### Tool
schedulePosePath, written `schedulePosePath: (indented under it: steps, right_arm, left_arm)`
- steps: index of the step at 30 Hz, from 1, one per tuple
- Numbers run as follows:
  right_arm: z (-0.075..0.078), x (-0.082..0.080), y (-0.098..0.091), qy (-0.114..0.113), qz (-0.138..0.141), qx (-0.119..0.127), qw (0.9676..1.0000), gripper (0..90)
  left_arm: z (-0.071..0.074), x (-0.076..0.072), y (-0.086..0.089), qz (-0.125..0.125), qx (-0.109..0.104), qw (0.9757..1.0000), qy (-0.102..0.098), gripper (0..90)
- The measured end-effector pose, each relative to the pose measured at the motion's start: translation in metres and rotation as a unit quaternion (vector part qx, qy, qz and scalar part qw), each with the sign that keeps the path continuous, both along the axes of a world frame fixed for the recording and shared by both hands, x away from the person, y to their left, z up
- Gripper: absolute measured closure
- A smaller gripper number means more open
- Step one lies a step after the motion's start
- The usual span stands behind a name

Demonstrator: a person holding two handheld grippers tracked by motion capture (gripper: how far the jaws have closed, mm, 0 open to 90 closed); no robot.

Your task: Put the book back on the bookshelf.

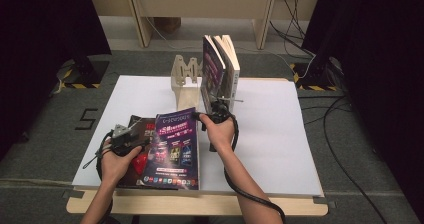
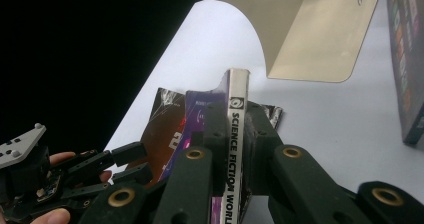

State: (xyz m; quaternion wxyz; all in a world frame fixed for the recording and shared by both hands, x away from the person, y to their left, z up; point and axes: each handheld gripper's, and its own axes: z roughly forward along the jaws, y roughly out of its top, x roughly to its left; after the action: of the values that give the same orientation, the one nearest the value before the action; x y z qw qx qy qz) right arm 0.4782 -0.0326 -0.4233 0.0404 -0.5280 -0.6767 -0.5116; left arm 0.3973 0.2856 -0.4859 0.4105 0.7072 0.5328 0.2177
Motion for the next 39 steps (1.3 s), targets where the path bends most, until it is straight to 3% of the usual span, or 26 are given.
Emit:
schedulePosePath:
  steps: [19,39]
  right_arm:
    - [0.021,-0.012,-0.007,-0.053,0.001,0.000,0.9986,83.7]
    - [0.037,-0.020,-0.016,-0.091,-0.001,0.011,0.9958,83.7]
  left_arm:
    - [0.001,0.000,0.000,0.003,-0.001,1.0000,-0.004,46.9]
    - [0.000,0.000,0.001,0.004,-0.002,1.0000,-0.003,47.2]
